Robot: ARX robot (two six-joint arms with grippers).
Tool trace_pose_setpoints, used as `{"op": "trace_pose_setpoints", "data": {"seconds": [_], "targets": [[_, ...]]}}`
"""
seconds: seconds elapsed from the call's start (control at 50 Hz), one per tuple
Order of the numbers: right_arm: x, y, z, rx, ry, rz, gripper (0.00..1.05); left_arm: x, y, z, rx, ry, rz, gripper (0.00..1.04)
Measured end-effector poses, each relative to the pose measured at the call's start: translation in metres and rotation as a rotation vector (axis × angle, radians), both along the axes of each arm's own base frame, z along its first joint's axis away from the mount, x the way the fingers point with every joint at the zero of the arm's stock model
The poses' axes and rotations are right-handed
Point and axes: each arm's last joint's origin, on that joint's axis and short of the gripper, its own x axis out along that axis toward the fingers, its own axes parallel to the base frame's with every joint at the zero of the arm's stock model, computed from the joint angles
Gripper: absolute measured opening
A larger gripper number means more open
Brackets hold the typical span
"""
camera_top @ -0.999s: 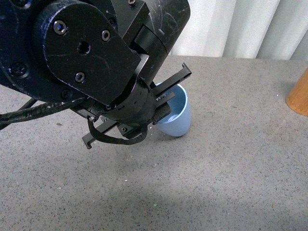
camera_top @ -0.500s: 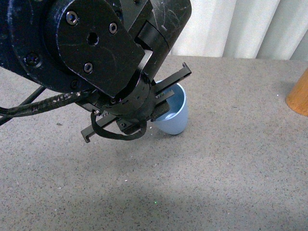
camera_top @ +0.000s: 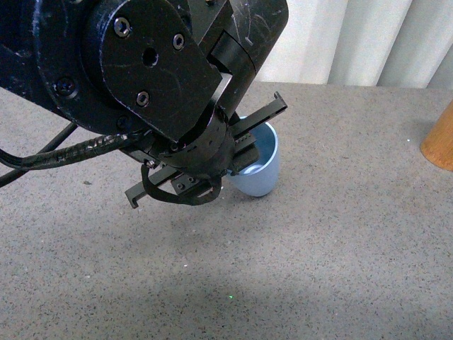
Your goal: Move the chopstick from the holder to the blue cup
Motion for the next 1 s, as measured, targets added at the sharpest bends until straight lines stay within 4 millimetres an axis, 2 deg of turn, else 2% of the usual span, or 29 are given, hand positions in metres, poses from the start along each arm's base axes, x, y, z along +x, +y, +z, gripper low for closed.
{"op": "trace_pose_setpoints", "data": {"seconds": [0.24, 0.36, 0.54, 0.819, 0.999], "targets": [[0.0, 0.0, 0.0, 0.0, 0.0, 0.0, 0.95, 0.002, -0.002, 0.003, -0.009, -0.01, -0.006, 0.52], [0.0, 0.0, 0.0, 0.0, 0.0, 0.0, 0.95, 0.002, -0.003, 0.003, -0.011, -0.009, -0.01, 0.76], [0.0, 0.0, 0.0, 0.0, 0.0, 0.0, 0.95, 0.001, -0.004, 0.004, -0.011, -0.01, -0.011, 0.99], [0.0, 0.0, 0.0, 0.0, 0.0, 0.0, 0.95, 0.004, 0.002, 0.017, -0.027, -0.038, -0.013, 0.98], [0.0, 0.0, 0.0, 0.0, 0.0, 0.0, 0.95, 0.005, 0.014, 0.029, -0.032, -0.06, -0.013, 0.98]]}}
